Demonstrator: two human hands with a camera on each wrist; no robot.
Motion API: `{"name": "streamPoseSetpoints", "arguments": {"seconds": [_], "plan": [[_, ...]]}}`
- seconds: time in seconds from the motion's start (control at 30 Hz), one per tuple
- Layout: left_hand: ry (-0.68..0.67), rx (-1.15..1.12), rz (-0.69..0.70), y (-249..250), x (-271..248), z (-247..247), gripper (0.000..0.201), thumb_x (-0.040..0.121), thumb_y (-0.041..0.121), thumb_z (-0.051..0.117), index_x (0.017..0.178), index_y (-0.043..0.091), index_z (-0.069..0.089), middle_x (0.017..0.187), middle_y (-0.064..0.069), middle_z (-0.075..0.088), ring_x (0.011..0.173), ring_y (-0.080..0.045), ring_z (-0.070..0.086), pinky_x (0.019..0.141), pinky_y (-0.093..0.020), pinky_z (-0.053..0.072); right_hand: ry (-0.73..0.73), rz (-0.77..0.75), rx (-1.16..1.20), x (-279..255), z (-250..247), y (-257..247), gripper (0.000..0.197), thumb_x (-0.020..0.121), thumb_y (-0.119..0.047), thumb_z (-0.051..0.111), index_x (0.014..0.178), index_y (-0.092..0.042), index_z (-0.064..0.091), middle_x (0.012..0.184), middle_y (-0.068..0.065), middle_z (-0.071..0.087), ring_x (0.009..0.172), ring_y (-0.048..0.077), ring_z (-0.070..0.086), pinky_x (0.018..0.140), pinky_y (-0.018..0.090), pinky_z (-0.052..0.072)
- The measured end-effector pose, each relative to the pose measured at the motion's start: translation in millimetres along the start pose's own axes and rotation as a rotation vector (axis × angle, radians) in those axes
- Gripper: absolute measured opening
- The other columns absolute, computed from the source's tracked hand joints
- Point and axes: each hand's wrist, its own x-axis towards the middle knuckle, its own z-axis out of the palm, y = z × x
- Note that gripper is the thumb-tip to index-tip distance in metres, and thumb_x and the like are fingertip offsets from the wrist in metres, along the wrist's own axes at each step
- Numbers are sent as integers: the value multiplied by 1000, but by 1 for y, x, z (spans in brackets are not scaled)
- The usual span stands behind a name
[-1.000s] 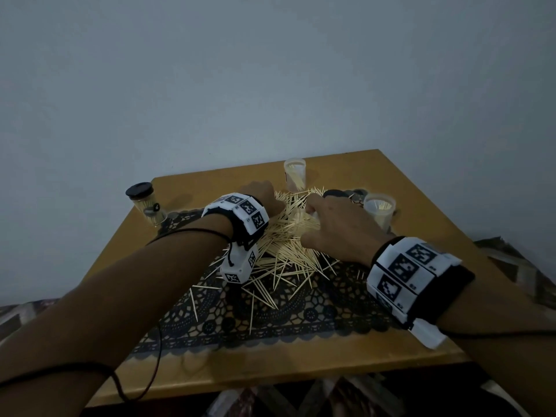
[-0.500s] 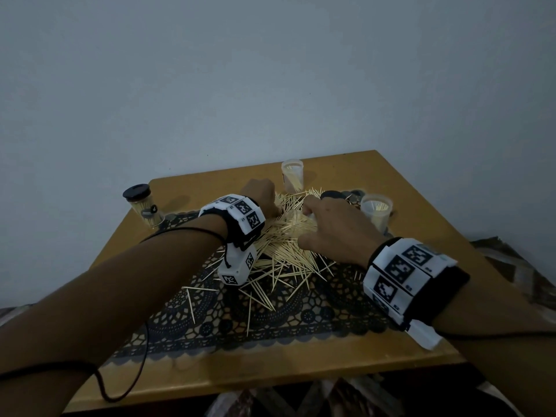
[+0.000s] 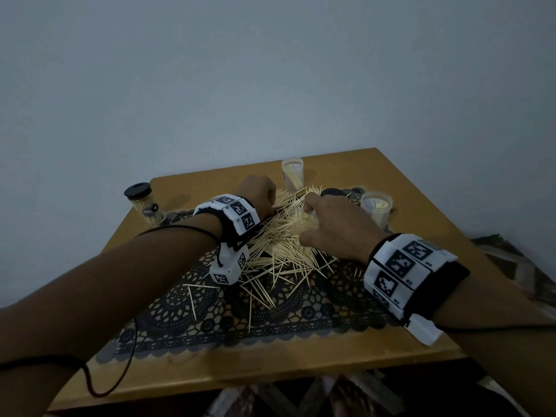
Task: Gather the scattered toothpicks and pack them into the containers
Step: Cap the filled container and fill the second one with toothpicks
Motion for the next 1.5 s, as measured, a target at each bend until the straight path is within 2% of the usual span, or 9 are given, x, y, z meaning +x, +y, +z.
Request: {"name": "streamPoseSetpoints", "arguments": {"seconds": [0.17,0.4,0.5,0.63,0.73,0.87,1.0,1.3,1.5], "plan": [[37,4,49,-7,-4,0,14,79,22,75,77,9,69,77,-1,64,69,-15,54,59,-22,36,-11,-1,11,0,0,0,52,79,-44,68,121,-19,51,97,-2,51,83,17,52,71,32,46],[43,-110,99,-18,-14,-9,7,76,13,76,78,10,70,76,2,60,71,-10,52,62,-21,36,-24,6,-2,0,0,-1,50,80,-43,69,120,-19,51,94,-3,48,80,17,49,68,31,43],[54,-258,92,-23,-21,-16,8,74,8,77,76,9,70,73,0,64,64,-10,54,59,-22,42,-30,12,0,1,0,-1,50,80,-43,69,119,-19,51,94,-4,49,80,16,49,68,30,41],[17,-417,114,-29,-36,-28,9,75,7,78,77,6,70,66,1,65,50,2,54,49,-10,44,-38,21,17,0,1,0,48,79,-41,69,117,-20,51,91,-3,51,73,15,48,63,29,38],[-24,-460,147,-33,-52,-34,10,75,7,79,78,4,69,64,4,63,49,3,52,49,-10,42,-47,26,5,0,1,-1,48,79,-41,69,117,-19,51,88,-4,51,71,14,48,62,29,38],[-126,-520,134,-32,-79,-42,10,78,8,77,83,4,70,73,-6,69,56,-3,55,52,-13,44,-68,34,-39,0,3,-3,49,79,-41,70,119,-20,52,92,-4,51,79,16,52,66,31,43],[-165,-472,135,-27,-100,-45,9,79,12,76,86,10,71,72,2,68,52,4,54,50,-6,40,-78,8,-60,-2,6,-8,48,80,-40,71,120,-21,52,98,-1,52,86,19,54,70,33,47],[-225,-527,209,-22,-101,-34,11,75,13,80,81,17,71,78,-4,72,64,-13,62,63,-30,51,-144,-91,-37,-4,5,-13,48,79,-37,74,121,-21,56,114,1,57,96,16,52,77,29,43],[-185,-465,262,-12,-95,-31,21,75,8,79,79,17,60,72,6,67,61,-7,61,57,-23,49,-135,-113,-44,-4,6,-14,46,80,-41,73,117,-20,57,114,3,62,97,19,57,77,31,48]]}}
